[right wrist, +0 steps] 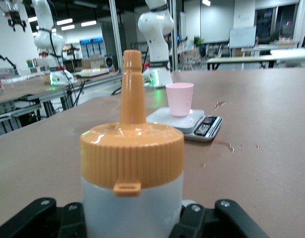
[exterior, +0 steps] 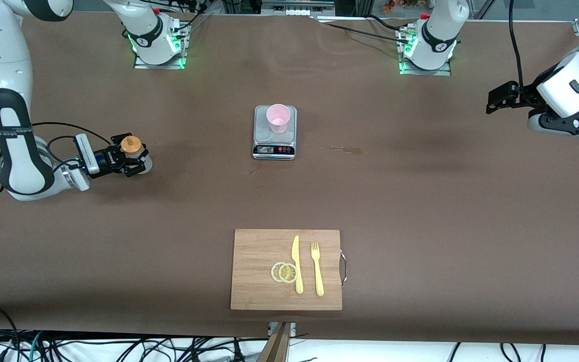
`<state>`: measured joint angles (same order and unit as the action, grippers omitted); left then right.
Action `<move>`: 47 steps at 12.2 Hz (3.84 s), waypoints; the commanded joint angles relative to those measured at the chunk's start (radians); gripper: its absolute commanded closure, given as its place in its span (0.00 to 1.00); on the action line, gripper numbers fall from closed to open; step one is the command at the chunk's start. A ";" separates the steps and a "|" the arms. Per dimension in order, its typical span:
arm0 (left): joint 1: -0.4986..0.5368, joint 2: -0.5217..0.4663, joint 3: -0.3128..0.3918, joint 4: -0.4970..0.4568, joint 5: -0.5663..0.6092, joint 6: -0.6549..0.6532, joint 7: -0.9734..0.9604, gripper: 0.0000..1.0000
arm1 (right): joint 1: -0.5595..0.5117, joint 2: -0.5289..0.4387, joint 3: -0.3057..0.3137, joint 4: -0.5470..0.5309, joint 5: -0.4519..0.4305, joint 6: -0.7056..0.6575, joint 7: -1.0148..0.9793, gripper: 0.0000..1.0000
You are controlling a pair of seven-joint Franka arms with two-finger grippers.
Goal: Add sauce to pink cup with both arms
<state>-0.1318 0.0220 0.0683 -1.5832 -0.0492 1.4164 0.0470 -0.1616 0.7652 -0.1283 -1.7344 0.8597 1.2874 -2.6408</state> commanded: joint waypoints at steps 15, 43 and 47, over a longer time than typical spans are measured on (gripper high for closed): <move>-0.003 0.009 0.001 0.022 0.000 -0.010 0.005 0.00 | -0.039 0.085 -0.069 0.157 -0.019 -0.091 -0.041 0.00; -0.002 0.009 0.001 0.022 0.002 -0.010 0.007 0.00 | 0.280 -0.905 -0.002 0.006 -0.855 0.205 2.347 0.00; -0.002 0.009 0.001 0.022 0.002 -0.010 0.007 0.00 | 0.278 -0.909 0.006 0.006 -0.852 0.181 2.509 0.00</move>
<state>-0.1326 0.0234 0.0681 -1.5806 -0.0492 1.4164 0.0470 0.1161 -0.1070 -0.1280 -1.6994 0.0204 1.4720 -0.1720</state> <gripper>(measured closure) 0.000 0.000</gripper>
